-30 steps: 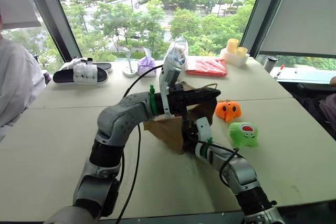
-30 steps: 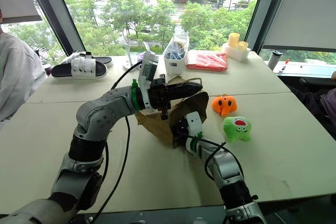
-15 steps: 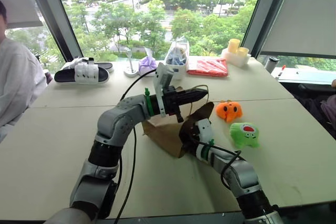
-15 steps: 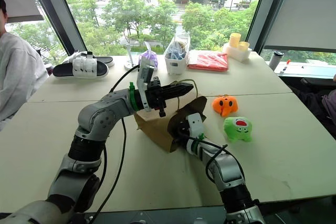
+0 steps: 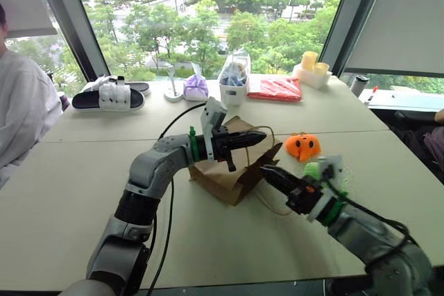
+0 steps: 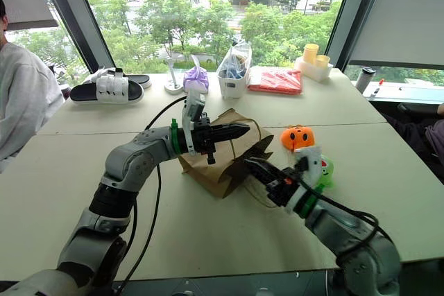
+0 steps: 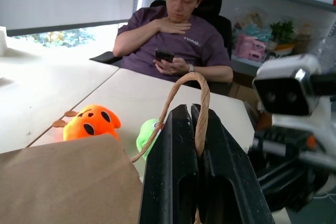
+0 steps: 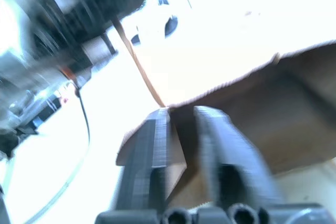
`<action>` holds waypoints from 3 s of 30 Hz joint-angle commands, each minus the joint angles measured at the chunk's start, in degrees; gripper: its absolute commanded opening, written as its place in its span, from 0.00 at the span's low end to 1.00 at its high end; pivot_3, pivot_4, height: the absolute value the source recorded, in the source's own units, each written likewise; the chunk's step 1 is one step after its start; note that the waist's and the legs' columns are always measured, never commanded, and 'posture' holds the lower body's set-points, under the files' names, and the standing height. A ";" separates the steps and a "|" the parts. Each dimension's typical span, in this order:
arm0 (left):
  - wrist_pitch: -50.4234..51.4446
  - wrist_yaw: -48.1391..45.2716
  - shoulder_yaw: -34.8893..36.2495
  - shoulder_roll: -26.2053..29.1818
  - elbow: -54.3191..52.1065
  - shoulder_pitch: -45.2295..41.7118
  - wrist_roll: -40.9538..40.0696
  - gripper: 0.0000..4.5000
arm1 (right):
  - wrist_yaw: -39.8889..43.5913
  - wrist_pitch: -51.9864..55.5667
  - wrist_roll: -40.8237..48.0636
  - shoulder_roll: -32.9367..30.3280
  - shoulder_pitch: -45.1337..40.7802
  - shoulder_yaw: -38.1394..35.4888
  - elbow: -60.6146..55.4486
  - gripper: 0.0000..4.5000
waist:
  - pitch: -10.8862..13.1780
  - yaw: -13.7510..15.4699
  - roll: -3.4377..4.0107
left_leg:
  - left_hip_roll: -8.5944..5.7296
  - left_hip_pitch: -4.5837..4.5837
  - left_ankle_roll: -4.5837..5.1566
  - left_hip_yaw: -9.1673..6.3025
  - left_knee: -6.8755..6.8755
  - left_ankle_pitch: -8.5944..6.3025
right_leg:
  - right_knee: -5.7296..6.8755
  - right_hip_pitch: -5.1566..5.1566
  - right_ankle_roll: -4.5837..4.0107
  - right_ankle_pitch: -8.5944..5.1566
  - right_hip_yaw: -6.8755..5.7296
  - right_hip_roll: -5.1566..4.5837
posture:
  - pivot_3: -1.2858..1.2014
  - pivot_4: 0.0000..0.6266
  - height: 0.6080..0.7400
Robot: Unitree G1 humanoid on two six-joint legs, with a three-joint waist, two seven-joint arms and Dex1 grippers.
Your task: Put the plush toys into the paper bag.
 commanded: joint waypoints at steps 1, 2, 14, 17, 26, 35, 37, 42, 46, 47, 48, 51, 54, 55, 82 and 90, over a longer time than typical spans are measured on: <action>-0.76 -0.80 0.08 0.02 -1.40 -0.56 -0.04 0.00 | -3.75 -2.07 3.47 -4.25 -0.79 -9.91 1.88 0.64 | 0.00 0.04 0.00 | 0.00 0.00 0.01 0.04 0.00 0.00 | 0.00 0.01 0.00 0.00 0.00 0.00 | 0.52 0.24 1.00; -0.64 -0.92 0.11 0.02 -1.35 -0.67 -0.09 0.00 | -4.12 -2.44 2.64 -5.66 -0.72 -10.97 3.26 0.77 | 0.00 0.11 -0.01 | -0.01 0.00 0.01 0.08 0.01 -0.01 | -0.01 0.02 0.00 0.00 -0.01 0.00 | 0.52 0.24 1.00; -2.18 0.36 -0.03 -1.60 -0.73 -0.30 1.39 0.00 | -7.33 -13.01 -27.85 -14.08 -4.91 4.27 25.19 0.99 | 0.00 -0.11 0.00 | 0.02 0.01 0.04 0.21 0.05 -0.01 | 0.00 0.00 0.00 0.00 0.03 0.01 | 0.52 0.24 1.00; -3.09 0.69 -0.96 -2.16 -1.11 0.48 2.51 0.00 | -6.08 -15.77 -29.56 -11.01 -7.99 5.07 35.98 0.99 | -0.01 -0.06 0.01 | 0.00 0.02 0.04 0.22 0.08 -0.01 | -0.01 0.04 0.00 0.00 0.05 -0.01 | 0.52 0.24 1.00; -4.02 1.91 -0.18 -2.12 -1.60 0.68 3.21 0.00 | -3.19 -18.57 -35.59 -11.87 -9.58 8.07 40.55 0.29 | -0.01 -0.03 0.01 | -0.01 0.04 0.03 0.20 0.10 -0.01 | -0.02 0.09 0.00 0.00 0.04 -0.01 | 0.52 0.24 1.00; -4.43 1.32 1.84 -2.98 1.65 -1.39 1.06 0.00 | 5.27 -12.56 -22.59 -13.40 -9.01 1.79 21.85 0.01 | 0.00 -0.13 0.05 | -0.01 0.00 0.03 0.18 0.11 -0.01 | -0.01 0.04 0.00 0.00 0.04 -0.01 | 0.52 0.24 1.00; -3.16 1.00 3.63 -3.47 2.34 -2.57 -1.17 0.00 | 7.73 -7.74 -17.00 -14.63 -8.80 1.48 16.09 0.01 | 0.00 -0.15 0.06 | 0.00 -0.02 0.04 0.17 0.10 -0.01 | 0.00 0.00 0.00 0.00 0.03 0.00 | 0.52 0.24 1.00; -0.59 -0.47 5.59 -3.30 2.80 -4.38 -4.64 0.00 | 9.48 -1.13 -12.23 -16.51 -10.71 6.18 10.50 0.01 | 0.01 -0.05 0.02 | 0.01 0.02 0.06 0.11 0.12 -0.03 | -0.04 0.13 0.01 0.00 -0.04 0.00 | 0.52 0.24 1.00; 0.83 -1.82 5.31 -2.98 1.91 -4.25 -5.61 0.00 | 8.83 -1.52 -14.06 -14.48 -14.00 10.52 12.53 0.01 | 0.01 -0.07 0.02 | -0.01 -0.01 0.05 0.13 0.15 -0.02 | -0.02 0.08 0.01 0.00 -0.03 0.00 | 0.52 0.24 1.00; 1.50 -1.99 5.18 -3.02 1.17 -4.05 -6.11 0.00 | 8.67 -2.39 -15.39 -13.47 -15.43 12.26 14.16 0.01 | 0.01 -0.07 0.02 | 0.00 -0.01 0.05 0.12 0.15 -0.02 | -0.02 0.07 0.01 0.00 -0.03 0.00 | 0.52 0.24 1.00; 1.93 -2.22 4.81 -2.99 0.36 -3.70 -6.33 0.00 | 8.32 -3.68 -17.08 -11.98 -17.44 14.38 16.07 0.01 | 0.01 -0.09 0.02 | 0.00 -0.01 0.05 0.12 0.14 -0.02 | -0.02 0.07 0.01 0.00 -0.03 0.00 | 0.52 0.24 1.00; 2.44 -2.57 3.92 -2.89 -1.22 -2.75 -6.31 0.00 | 7.16 -5.56 -20.41 -8.33 -22.05 18.30 20.02 0.01 | 0.01 -0.32 0.03 | 0.00 0.00 0.04 0.14 0.12 -0.02 | 0.01 0.01 0.00 0.00 0.01 0.00 | 0.52 0.24 1.00; 3.17 -1.37 4.33 -3.56 -2.15 -2.07 -6.90 0.00 | 7.92 -7.65 -26.24 -7.89 -24.10 23.86 23.91 0.01 | 0.00 -0.11 0.03 | 0.00 -0.02 -0.03 0.12 0.09 0.02 | 0.05 -0.06 0.00 0.00 0.00 0.00 | 0.52 0.24 1.00; 3.37 -0.83 4.54 -3.81 -2.44 -1.83 -7.10 0.00 | 8.32 -8.27 -27.44 -7.83 -24.30 25.01 24.80 0.01 | 0.01 0.03 0.03 | 0.00 -0.03 -0.04 0.12 0.08 0.03 | 0.04 -0.06 0.00 0.00 -0.01 0.00 | 0.52 0.24 1.00; 1.96 7.76 9.18 -4.72 0.62 -1.70 -7.62 0.00 | -2.79 -3.99 -18.40 -10.27 -20.52 -4.42 24.39 1.00 | 0.00 -0.07 0.03 | -0.02 0.05 0.04 0.19 0.12 -0.01 | -0.01 0.09 -0.02 0.01 0.02 -0.02 | 0.52 0.24 1.00; 1.32 8.32 8.12 -4.76 -0.76 -0.80 -6.77 0.00 | -7.24 -17.79 -37.57 -7.06 -38.21 9.53 62.71 1.00 | -0.03 -0.51 0.08 | 0.01 -0.03 -0.22 0.32 0.01 0.14 | 0.10 -0.20 -0.04 0.02 0.13 0.00 | 0.52 0.24 1.00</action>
